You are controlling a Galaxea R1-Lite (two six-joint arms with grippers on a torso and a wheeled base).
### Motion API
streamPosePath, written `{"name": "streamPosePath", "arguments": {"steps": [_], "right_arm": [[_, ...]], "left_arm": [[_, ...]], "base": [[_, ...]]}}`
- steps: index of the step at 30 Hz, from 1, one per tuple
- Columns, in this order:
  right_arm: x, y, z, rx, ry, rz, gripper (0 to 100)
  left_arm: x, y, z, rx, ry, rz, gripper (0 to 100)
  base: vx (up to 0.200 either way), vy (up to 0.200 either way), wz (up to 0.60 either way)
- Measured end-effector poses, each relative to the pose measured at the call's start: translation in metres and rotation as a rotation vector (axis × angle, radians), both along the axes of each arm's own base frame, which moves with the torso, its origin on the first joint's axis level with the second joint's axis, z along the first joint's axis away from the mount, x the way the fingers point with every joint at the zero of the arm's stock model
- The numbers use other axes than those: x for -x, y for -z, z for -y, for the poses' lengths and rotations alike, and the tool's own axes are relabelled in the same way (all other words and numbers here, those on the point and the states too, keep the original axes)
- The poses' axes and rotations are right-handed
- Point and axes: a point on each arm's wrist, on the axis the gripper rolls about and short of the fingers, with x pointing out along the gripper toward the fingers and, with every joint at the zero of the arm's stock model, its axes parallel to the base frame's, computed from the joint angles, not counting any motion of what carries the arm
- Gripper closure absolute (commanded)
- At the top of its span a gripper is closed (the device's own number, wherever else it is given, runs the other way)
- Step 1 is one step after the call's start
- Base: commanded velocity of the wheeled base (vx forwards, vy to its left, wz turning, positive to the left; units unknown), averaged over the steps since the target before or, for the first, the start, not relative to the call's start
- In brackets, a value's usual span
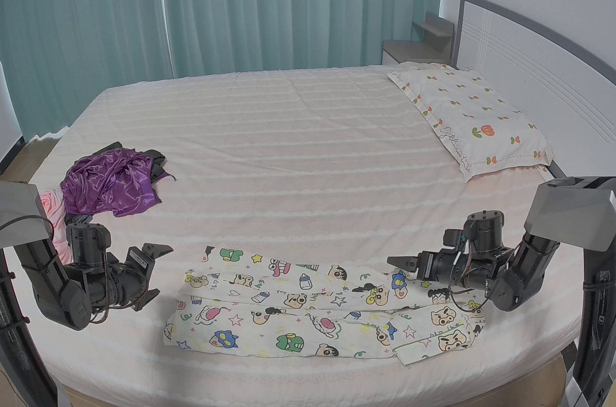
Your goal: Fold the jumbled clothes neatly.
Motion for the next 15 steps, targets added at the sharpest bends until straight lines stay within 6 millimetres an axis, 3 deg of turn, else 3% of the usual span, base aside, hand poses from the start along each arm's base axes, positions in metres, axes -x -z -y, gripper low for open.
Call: {"name": "streamPosePath", "arguments": {"steps": [15], "right_arm": [[0.003,0.031,-0.041,0.015,-0.108,-0.042,0]], "left_arm": [[0.0,0.0,0.0,-0.001,0.001,0.0,0]], "base": [[0.0,0.0,0.0]]}}
